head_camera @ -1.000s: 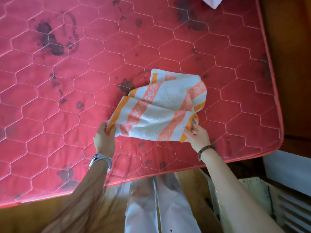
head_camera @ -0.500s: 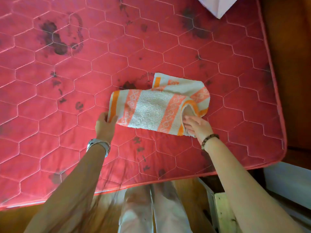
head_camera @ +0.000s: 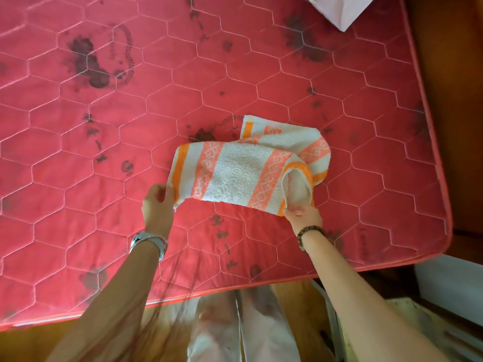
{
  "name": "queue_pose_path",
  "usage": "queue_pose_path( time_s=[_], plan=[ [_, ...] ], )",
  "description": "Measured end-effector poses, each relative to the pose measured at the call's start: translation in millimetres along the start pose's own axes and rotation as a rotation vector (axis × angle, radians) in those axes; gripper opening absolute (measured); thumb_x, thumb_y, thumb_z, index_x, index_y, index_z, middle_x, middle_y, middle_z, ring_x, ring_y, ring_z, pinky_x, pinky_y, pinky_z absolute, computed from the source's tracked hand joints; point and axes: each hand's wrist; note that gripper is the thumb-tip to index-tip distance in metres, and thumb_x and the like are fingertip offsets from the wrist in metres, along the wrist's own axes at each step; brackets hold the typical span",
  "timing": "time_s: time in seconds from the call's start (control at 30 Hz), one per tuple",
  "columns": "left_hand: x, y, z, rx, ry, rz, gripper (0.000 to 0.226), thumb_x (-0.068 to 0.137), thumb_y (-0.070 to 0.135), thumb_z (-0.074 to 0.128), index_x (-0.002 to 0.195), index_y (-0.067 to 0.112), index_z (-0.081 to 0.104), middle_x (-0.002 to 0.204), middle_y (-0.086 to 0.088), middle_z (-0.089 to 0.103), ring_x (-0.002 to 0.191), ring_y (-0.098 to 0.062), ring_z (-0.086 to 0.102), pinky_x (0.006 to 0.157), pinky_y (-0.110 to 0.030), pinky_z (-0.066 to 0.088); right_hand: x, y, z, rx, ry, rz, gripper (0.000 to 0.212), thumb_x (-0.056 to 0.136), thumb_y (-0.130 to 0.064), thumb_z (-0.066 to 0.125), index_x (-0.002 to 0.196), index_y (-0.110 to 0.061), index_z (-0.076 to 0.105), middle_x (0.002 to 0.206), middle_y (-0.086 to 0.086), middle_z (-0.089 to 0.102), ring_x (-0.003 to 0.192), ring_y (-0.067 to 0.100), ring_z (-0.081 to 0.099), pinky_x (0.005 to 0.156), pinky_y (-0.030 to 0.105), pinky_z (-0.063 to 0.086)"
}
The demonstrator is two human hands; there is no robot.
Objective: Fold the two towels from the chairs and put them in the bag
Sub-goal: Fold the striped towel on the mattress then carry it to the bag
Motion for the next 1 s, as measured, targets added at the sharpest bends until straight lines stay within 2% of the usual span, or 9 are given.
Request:
queue_pose_path(
  time_s=[0.23, 0.37, 0.47, 0.53, 0.67, 0.73, 0.8, 0.9, 1.0],
  plan=[
    [-7.8, 25.2, -11.1, -0.099, 0.043, 0.018, 0.017, 0.102, 0.022, 0.048, 0.093, 0.01, 0.056, 0.077, 0.0, 0.054, 0.077, -0.022, 0.05, 0.07, -0.035, 0.041, -24.7, -6.5, -14.2, 0.299, 0.134, -0.043, 0.023, 0.098, -0.022, 0.052, 0.115, -0.008, 0.056, 0.11, 0.007, 0.063, 0.105, 0.026, 0.058, 0.079, 0.029, 0.038],
    [-23.2, 52.4, -22.2, -0.136, 0.071, 0.078, 0.019, 0.104, 0.022, 0.048, 0.093, 0.008, 0.056, 0.073, 0.004, 0.054, 0.071, -0.016, 0.048, 0.059, -0.018, 0.04, -47.6, -21.5, -31.9, 0.446, 0.216, -0.138, 0.014, 0.101, -0.02, 0.046, 0.11, -0.009, 0.05, 0.093, -0.006, 0.053, 0.091, 0.018, 0.051, 0.071, 0.028, 0.038],
    [-33.9, 80.2, -39.0, -0.198, 0.109, 0.095, 0.018, 0.104, 0.022, 0.05, 0.094, 0.009, 0.057, 0.077, -0.001, 0.057, 0.076, -0.02, 0.052, 0.064, -0.028, 0.041, -68.0, -36.3, -52.2, 0.539, 0.298, -0.263, 0.014, 0.101, -0.02, 0.045, 0.108, -0.007, 0.048, 0.097, 0.002, 0.053, 0.087, 0.018, 0.051, 0.065, 0.025, 0.038],
    [-40.4, 99.3, -50.6, -0.217, 0.148, 0.101, 0.021, 0.103, 0.022, 0.051, 0.1, 0.005, 0.061, 0.085, -0.006, 0.06, 0.082, -0.021, 0.053, 0.066, -0.025, 0.038, -80.7, -47.4, -68.3, 0.57, 0.347, -0.295, 0.009, 0.101, -0.019, 0.045, 0.104, -0.01, 0.047, 0.095, 0.002, 0.052, 0.082, 0.018, 0.049, 0.066, 0.027, 0.038],
    [-58.0, 139.9, -84.0, -0.258, 0.19, 0.142, 0.022, 0.104, 0.021, 0.05, 0.105, 0.002, 0.062, 0.081, -0.003, 0.057, 0.079, -0.019, 0.05, 0.055, -0.014, 0.039, -111.2, -72.3, -107.1, 0.63, 0.393, -0.334, 0.007, 0.1, -0.019, 0.049, 0.101, -0.012, 0.05, 0.084, -0.002, 0.051, 0.071, 0.009, 0.048, 0.055, 0.006, 0.038],
    [-66.7, 157.3, -104.4, -0.292, 0.184, 0.152, 0.024, 0.104, 0.023, 0.05, 0.104, 0.001, 0.061, 0.082, -0.003, 0.057, 0.08, -0.02, 0.052, 0.067, -0.024, 0.044, -132.8, -87.6, -126.4, 0.698, 0.34, -0.344, 0.012, 0.098, -0.023, 0.054, 0.1, -0.012, 0.058, 0.08, 0.0, 0.054, 0.068, 0.009, 0.05, 0.052, 0.005, 0.039],
    [-72.9, 173.3, -120.8, -0.326, 0.186, 0.137, 0.02, 0.104, 0.024, 0.05, 0.101, 0.006, 0.058, 0.085, -0.003, 0.058, 0.084, -0.021, 0.053, 0.074, -0.032, 0.043, -153.2, -104.7, -141.8, 0.759, 0.232, -0.346, 0.016, 0.094, -0.029, 0.062, 0.091, -0.014, 0.067, 0.082, 0.001, 0.063, 0.074, 0.011, 0.057, 0.063, 0.014, 0.047],
    [-87.1, 205.1, -149.5, -0.397, 0.21, 0.14, 0.02, 0.104, 0.024, 0.049, 0.098, 0.006, 0.054, 0.076, 0.003, 0.051, 0.071, -0.015, 0.048, 0.059, -0.019, 0.043, -184.4, -135.1, -165.0, 0.832, -0.033, -0.314, 0.01, 0.083, -0.029, 0.075, 0.078, -0.021, 0.077, 0.089, 0.003, 0.075, 0.092, 0.019, 0.068, 0.087, 0.034, 0.055],
    [-99.0, 238.3, -183.0, -0.477, 0.215, 0.183, 0.02, 0.104, 0.023, 0.049, 0.098, 0.005, 0.054, 0.074, 0.002, 0.049, 0.064, -0.009, 0.044, 0.055, -0.018, 0.042, -214.8, -168.7, -190.2, 0.836, -0.171, -0.352, 0.009, 0.08, -0.027, 0.077, 0.078, -0.018, 0.08, 0.091, 0.008, 0.076, 0.1, 0.027, 0.069, 0.094, 0.04, 0.053]
  ],
)
Point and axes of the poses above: each hand's wrist, its own x-axis towards the middle knuckle, its own z-axis out of the palm, y = z × x
